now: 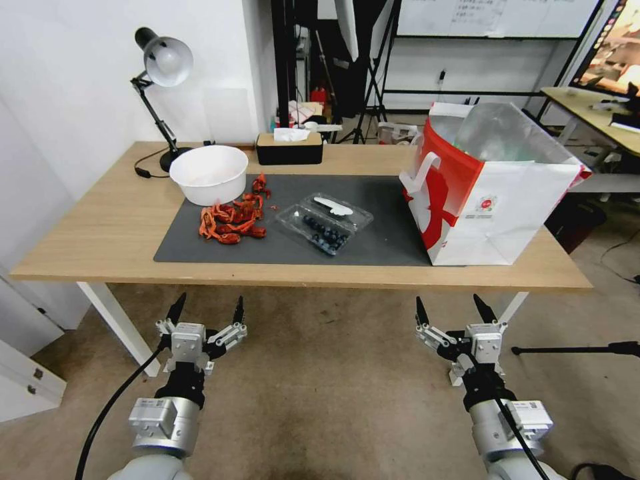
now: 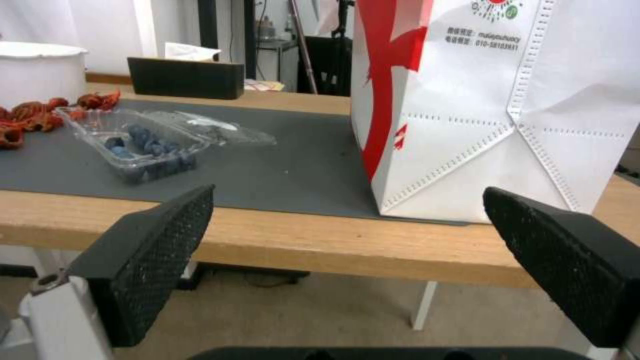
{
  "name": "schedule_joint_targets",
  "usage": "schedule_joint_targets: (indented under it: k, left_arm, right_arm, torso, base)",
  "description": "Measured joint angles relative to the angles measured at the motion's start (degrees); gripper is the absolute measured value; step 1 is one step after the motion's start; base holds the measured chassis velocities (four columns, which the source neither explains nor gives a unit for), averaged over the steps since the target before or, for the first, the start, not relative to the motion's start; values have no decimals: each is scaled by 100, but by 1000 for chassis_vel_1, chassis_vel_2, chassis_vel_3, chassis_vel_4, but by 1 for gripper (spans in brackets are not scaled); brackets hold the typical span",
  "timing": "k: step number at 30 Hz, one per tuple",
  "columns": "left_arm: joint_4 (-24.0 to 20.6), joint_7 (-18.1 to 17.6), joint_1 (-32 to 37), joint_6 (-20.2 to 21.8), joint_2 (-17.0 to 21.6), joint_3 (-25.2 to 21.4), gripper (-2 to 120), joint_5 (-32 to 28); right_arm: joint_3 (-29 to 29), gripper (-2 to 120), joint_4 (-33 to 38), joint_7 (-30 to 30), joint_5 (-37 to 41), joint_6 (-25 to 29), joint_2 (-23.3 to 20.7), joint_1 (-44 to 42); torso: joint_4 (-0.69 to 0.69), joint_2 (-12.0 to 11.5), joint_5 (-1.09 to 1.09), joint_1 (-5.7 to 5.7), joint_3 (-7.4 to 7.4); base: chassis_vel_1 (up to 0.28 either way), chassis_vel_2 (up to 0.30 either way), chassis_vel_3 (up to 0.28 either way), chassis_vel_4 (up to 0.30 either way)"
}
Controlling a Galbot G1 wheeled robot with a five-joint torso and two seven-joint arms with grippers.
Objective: Close the takeout container lid, then place the container into the takeout bag.
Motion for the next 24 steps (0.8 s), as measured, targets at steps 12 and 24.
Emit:
schedule_joint_targets:
  k: [12,24]
  left_arm:
    - [-672,-1704,365,1027,419,1562,100,-1083]
    - [-643,-1714,379,1006,428,1598,100,-1096]
  right_arm:
    - [-840,100,-29,-164,-411,476,374,-1047]
    - [-777,100,-63,-170,-420,521,367,-1005]
  torso:
    - [-1,0,1,0,0]
    - [-1,0,1,0,0]
  base:
    - [0,0,0,0]
    - [0,0,0,0]
